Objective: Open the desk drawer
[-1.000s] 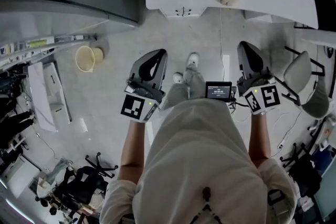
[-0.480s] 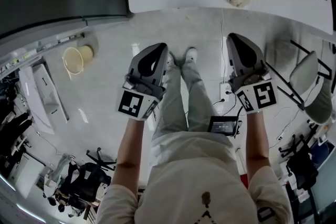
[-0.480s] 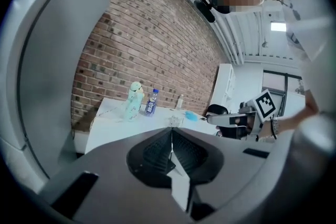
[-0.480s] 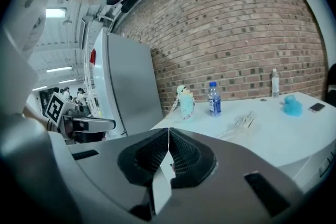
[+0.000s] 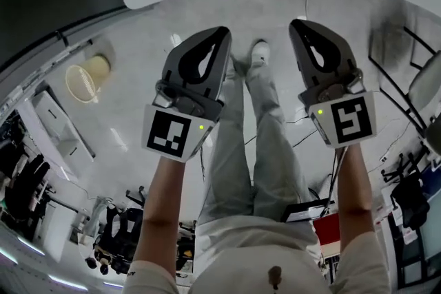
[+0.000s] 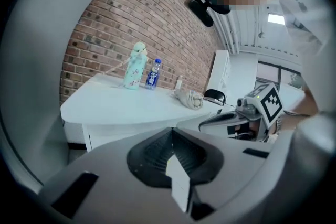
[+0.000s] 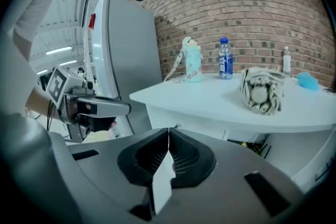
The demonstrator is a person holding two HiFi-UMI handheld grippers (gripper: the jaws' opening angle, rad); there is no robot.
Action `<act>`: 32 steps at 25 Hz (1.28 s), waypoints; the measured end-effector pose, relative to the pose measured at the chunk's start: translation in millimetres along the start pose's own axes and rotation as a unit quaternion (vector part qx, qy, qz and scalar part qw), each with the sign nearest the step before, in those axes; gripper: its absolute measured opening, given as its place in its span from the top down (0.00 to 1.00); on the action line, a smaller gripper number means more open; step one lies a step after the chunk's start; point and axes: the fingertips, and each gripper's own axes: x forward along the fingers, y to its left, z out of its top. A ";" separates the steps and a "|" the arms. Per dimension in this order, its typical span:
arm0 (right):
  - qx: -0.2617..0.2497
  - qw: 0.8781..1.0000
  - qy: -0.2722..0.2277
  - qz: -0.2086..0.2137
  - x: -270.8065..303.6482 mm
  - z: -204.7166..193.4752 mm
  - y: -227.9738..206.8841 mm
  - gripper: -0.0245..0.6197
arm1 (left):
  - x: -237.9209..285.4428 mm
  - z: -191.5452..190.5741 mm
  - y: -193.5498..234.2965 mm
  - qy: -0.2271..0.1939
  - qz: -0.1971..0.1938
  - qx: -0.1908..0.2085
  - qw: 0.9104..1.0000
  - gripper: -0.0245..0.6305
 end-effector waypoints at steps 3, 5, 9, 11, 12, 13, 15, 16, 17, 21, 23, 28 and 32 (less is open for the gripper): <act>-0.030 0.999 0.040 0.002 25.6 -36.9 1.9 0.92 | 13.1 -36.2 18.1 0.031 -0.004 0.025 0.999 0.95; -0.054 0.997 0.056 0.007 41.8 -55.0 -0.3 0.92 | 24.7 -55.3 26.7 0.046 -0.007 0.046 0.998 0.95; -0.102 0.992 0.078 0.003 66.9 -73.7 -9.2 0.92 | 45.8 -82.9 37.2 0.074 -0.012 0.088 0.993 0.95; -0.136 0.986 0.099 0.002 80.4 -80.2 -12.3 0.92 | 56.2 -91.3 44.3 0.088 -0.013 0.115 0.989 0.95; -0.158 0.982 0.106 0.003 87.7 -82.3 -12.9 0.92 | 61.6 -93.9 47.6 0.095 -0.013 0.132 0.987 0.95; -0.181 0.977 0.110 0.004 94.7 -83.6 -13.3 0.92 | 67.1 -95.6 50.0 0.101 -0.015 0.151 0.983 0.95; -0.230 0.966 0.115 0.007 107.0 -85.5 -13.4 0.92 | 77.9 -98.0 52.3 0.114 -0.023 0.186 0.976 0.95; -0.253 0.960 0.118 0.010 113.2 -86.3 -13.1 0.92 | 82.7 -98.9 53.5 0.121 -0.028 0.201 0.972 0.95; -0.276 0.954 0.120 0.014 119.6 -87.1 -12.7 0.92 | 87.2 -99.4 55.5 0.126 -0.031 0.216 0.968 0.95; -0.368 0.918 0.146 0.038 141.2 -94.0 -16.1 0.81 | 107.1 -99.0 67.1 0.148 -0.023 0.296 0.943 0.87; -0.414 0.894 0.164 0.045 151.9 -97.0 -18.8 0.71 | 116.8 -103.6 74.5 0.178 -0.021 0.334 0.925 0.74; -0.481 0.859 0.169 0.032 178.4 -90.8 -24.7 0.71 | 131.5 -109.6 91.8 0.220 0.008 0.444 0.868 0.73; -0.519 0.835 0.177 0.032 188.8 -95.4 -30.6 0.71 | 140.7 -122.4 99.0 0.252 0.012 0.526 0.812 0.73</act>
